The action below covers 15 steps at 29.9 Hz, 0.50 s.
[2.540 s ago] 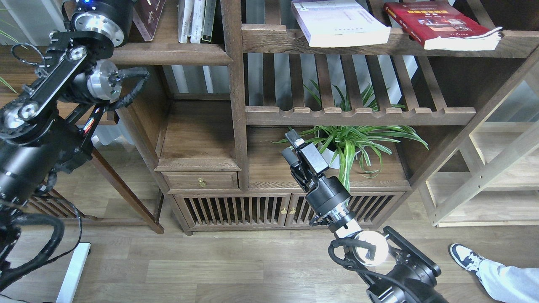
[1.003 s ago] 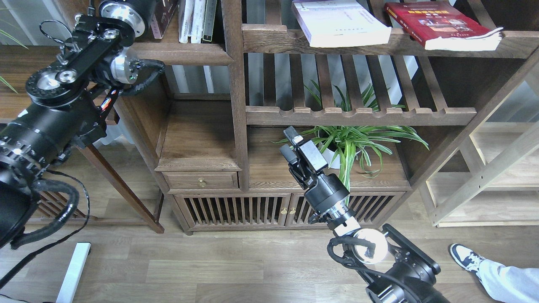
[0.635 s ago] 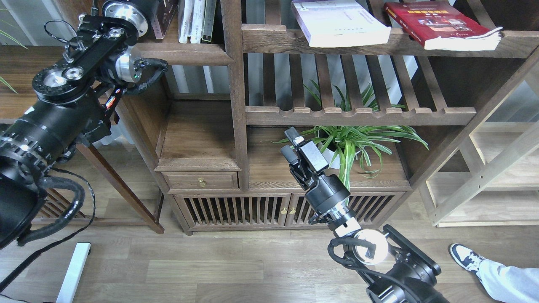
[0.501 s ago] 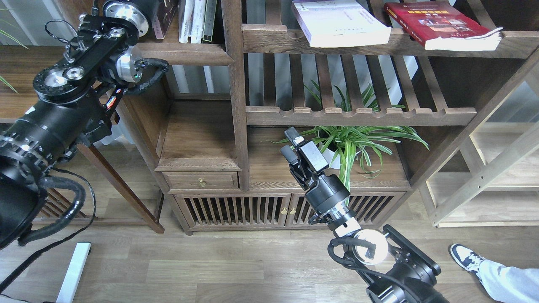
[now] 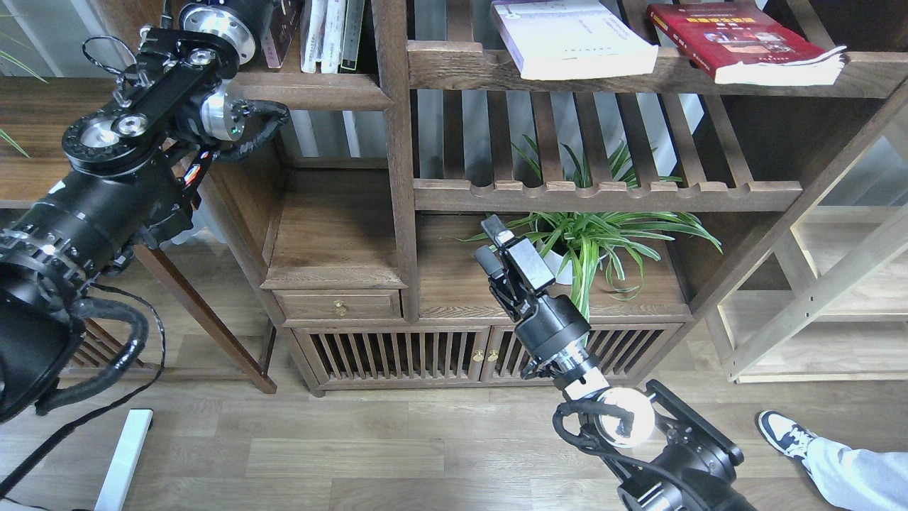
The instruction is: Organize books on shelf
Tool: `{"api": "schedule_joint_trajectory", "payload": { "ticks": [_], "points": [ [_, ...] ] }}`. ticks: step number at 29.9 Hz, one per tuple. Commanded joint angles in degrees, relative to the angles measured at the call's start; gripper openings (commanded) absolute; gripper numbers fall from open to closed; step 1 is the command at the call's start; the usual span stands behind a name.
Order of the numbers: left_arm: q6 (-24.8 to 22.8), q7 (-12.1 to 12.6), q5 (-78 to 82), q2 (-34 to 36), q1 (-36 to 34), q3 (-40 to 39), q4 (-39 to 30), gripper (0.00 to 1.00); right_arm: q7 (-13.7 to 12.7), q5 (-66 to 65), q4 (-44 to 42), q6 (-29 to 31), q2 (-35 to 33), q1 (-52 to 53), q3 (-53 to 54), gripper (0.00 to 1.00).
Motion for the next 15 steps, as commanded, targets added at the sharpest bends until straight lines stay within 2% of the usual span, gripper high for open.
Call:
{"api": "schedule_joint_trajectory", "payload": {
  "ticks": [1,7,10,15],
  "points": [
    [0.1,0.0,0.0,-0.1,0.0,0.0,0.2,0.15,0.0,0.0,0.0,0.0,0.0,-0.1,0.0,0.98],
    [0.1,-0.1,-0.1,-0.2,0.0,0.6,0.9,0.26,0.0,0.0,0.0,0.0,0.0,-0.1,0.0,0.98],
    [0.1,-1.1,-0.1,-0.2,0.0,0.6,0.9,0.27,0.0,0.0,0.0,0.0,0.0,-0.1,0.0,0.98],
    [0.0,-1.4,-0.1,-0.3,0.0,0.6,0.9,0.27,0.0,0.0,0.0,0.0,0.0,-0.5,-0.1,0.98]
  ]
}}
